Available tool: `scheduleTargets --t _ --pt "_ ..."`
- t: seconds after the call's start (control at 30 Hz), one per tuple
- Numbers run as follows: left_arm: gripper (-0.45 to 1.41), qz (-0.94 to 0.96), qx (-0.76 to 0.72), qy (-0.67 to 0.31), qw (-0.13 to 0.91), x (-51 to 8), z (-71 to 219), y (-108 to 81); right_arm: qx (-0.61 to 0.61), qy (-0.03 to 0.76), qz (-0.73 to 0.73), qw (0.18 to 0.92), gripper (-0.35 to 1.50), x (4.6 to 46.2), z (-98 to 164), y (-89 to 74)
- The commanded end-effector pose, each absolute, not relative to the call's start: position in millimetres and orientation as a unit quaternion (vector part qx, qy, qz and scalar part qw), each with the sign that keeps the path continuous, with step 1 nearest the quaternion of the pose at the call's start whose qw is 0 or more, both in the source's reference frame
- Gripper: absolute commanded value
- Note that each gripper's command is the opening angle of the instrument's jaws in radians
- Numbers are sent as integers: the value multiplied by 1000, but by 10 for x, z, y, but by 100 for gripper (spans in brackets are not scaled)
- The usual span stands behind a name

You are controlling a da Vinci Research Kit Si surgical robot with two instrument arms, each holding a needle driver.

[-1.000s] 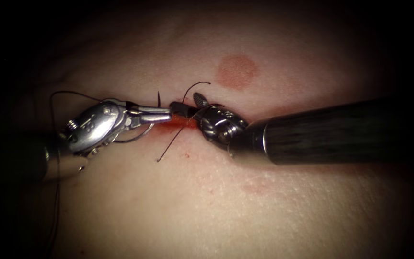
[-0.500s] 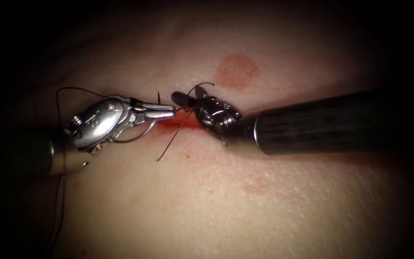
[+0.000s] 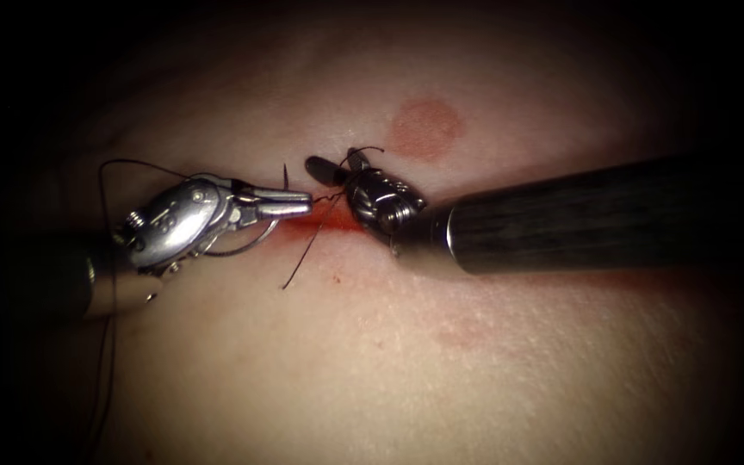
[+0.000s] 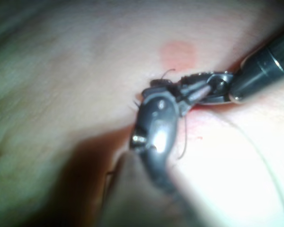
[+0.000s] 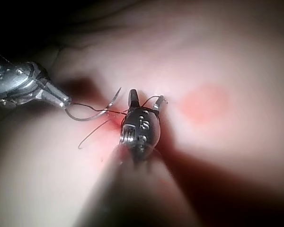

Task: Wound Closure
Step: Grab the short suture end with the right gripper.

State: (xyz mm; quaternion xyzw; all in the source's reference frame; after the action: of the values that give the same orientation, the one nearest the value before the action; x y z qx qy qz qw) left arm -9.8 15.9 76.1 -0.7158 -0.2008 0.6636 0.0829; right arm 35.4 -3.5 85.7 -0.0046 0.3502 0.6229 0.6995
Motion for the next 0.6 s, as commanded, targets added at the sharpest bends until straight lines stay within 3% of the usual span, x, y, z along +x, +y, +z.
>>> scheduleTargets --t 0.03,0.1,0.17,0.2,0.6 --pt "-35 663 -716 -201 83 -103 769 157 -3 350 622 700 85 359 861 -39" --pt "-35 663 -716 -201 83 -103 769 157 -1 351 621 700 61 359 861 -39" --pt "-35 663 -716 -201 83 -103 769 156 1 352 620 701 -18 359 861 -39" --pt "-35 663 -716 -201 83 -103 769 156 2 351 620 702 -35 359 860 -40" --pt "-35 666 -714 -198 85 -102 771 157 3 340 604 721 -35 358 855 -43"
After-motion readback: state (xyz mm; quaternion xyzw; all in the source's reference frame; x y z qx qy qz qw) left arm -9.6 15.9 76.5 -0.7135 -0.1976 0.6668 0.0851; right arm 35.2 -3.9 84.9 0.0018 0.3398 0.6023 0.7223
